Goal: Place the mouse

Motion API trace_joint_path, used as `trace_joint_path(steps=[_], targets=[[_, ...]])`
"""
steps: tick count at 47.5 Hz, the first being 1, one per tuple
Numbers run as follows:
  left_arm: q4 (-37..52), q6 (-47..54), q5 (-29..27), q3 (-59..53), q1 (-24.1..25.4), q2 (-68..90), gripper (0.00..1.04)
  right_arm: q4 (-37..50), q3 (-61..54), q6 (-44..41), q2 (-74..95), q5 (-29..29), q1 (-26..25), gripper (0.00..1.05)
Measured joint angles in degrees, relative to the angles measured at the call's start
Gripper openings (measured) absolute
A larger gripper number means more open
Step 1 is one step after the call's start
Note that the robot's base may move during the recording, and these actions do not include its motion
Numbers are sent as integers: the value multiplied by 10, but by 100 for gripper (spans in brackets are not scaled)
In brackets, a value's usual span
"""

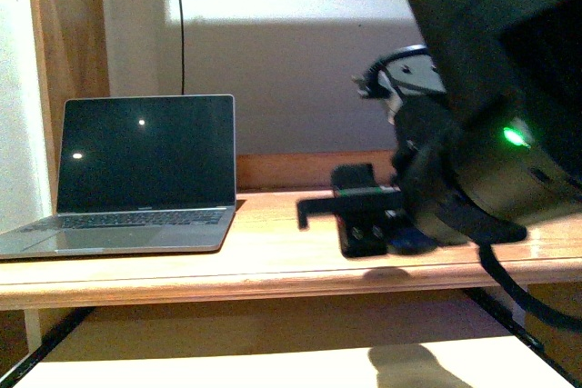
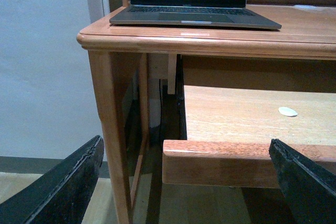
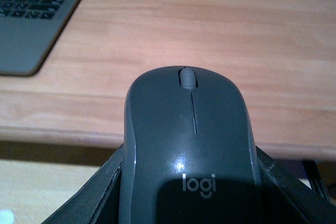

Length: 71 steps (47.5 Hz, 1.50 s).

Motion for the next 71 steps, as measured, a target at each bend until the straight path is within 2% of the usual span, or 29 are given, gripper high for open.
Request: trace_joint_path(steps=[10,36,43,54,61,68,71], targets=[[0,0,0,0,0,0,97,-49,150,-1,122,29,13,55],[0,0,0,0,0,0,97,-159,430,17,343,74,12,55],[0,0,0,0,0,0,97,-195,477,41,383,89,11,55],[0,0,0,0,0,0,97,-181,502,57,403,90,12,55],[0,0,0,0,0,0,97,-151,489,58,400,89,12,76],[0,0,0,0,0,0,97,-95,427,65,367,76,5,97],[0,0,0,0,0,0,97,-55,384,66,336,70,-2,98]])
